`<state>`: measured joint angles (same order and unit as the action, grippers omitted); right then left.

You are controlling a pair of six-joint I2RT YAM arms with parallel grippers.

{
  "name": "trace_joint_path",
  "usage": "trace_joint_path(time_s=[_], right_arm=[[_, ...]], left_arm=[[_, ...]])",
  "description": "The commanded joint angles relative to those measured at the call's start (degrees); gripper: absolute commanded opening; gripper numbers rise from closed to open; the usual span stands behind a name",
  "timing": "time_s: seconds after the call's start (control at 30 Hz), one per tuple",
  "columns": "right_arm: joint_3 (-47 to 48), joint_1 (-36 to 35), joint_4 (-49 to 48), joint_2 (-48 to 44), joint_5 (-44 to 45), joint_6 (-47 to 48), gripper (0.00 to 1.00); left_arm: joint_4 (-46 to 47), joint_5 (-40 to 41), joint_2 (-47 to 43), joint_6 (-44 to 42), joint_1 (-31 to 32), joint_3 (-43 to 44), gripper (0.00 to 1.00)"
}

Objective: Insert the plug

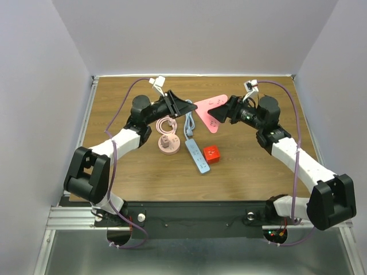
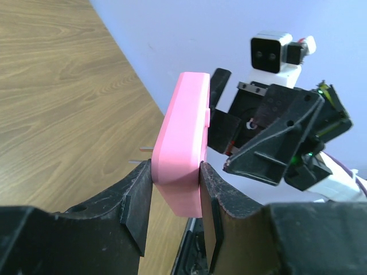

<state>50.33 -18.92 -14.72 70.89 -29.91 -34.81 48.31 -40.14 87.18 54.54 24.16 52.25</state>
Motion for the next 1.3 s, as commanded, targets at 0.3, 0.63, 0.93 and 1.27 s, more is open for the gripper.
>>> trace_joint_path(time_s=[0.3,0.63,0.93,1.27], right_arm=[[-2.0,0.5,-17.3,0.6,-8.7,-6.0,0.81],[-2.8,0.5,-22.4,1.7,-11.8,-9.6,0.06],[0.6,1.6,-22.3,5.7,-14.2,-11.7,0.0],[1.4,5.3,-22.4,9.3,-18.6,-12.7,0.01]], left_arm=[[13.8,-3.6,-4.4,6.9,0.9,-2.0,0.0],[15.6,-2.7,-3.1,7.0,2.1,-1.1,0.0],[-5.0,6.1,-8.9,-8.3,-0.6,-1.8,0.7],[-37.3,35.6,-24.0,-22.4,-3.3,-5.6,0.85]])
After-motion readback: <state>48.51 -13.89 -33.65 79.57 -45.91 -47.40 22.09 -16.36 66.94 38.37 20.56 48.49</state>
